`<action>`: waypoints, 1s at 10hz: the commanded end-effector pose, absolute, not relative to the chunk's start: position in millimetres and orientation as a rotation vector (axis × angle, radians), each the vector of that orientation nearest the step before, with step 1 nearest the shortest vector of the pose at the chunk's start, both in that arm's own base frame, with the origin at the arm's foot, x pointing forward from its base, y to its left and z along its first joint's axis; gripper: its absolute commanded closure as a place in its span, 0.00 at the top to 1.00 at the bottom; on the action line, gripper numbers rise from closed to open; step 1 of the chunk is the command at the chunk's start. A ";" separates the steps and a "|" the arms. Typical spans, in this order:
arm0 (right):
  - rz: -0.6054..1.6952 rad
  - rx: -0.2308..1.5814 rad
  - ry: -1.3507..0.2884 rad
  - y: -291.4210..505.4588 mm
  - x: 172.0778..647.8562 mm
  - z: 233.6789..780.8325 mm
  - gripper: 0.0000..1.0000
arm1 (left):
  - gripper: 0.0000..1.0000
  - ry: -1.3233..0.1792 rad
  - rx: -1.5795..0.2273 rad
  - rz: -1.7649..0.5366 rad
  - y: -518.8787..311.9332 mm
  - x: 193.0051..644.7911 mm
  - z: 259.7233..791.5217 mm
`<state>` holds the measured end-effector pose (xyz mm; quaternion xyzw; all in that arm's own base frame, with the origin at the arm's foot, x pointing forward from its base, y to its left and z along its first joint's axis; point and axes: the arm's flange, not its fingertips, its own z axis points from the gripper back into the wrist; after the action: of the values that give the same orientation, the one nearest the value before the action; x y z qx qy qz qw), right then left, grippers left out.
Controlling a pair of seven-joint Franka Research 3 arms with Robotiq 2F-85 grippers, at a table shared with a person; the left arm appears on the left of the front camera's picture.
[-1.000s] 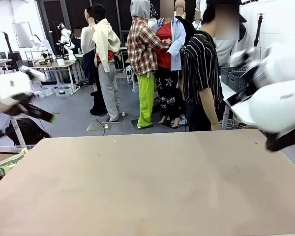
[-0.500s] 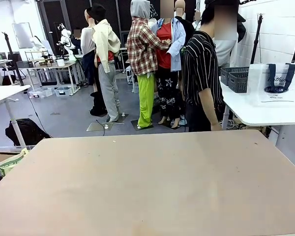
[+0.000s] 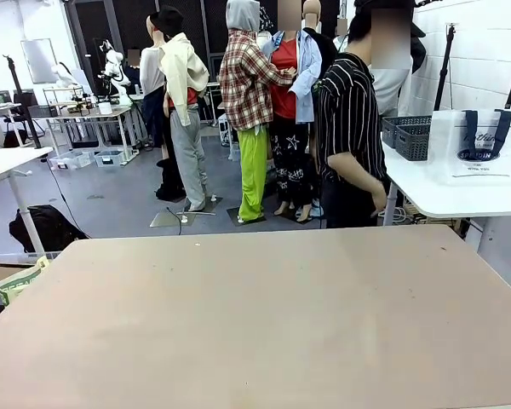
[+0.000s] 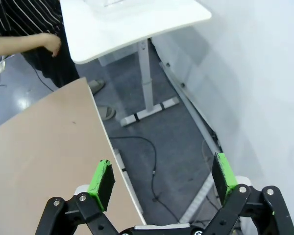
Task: Transfer purchased items from the store into the shopping bag.
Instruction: Open the Reusable shopping bag in the center of the table.
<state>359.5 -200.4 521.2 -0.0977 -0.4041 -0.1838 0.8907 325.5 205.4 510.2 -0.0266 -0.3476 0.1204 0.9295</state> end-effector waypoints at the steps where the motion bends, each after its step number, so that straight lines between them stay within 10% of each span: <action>1: -0.366 -0.224 -0.856 -196.1 355.1 531.5 1.00 | 1.00 -0.715 -0.035 0.214 199.8 327.0 514.3; 10: -0.366 -0.224 -0.856 -196.1 355.1 531.5 1.00 | 1.00 -0.715 -0.035 0.214 199.8 327.0 514.3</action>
<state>354.6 -197.8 533.1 -0.1019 -0.4164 -0.1797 0.8854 329.1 196.5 514.2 -0.0217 -0.3489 0.1087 0.9306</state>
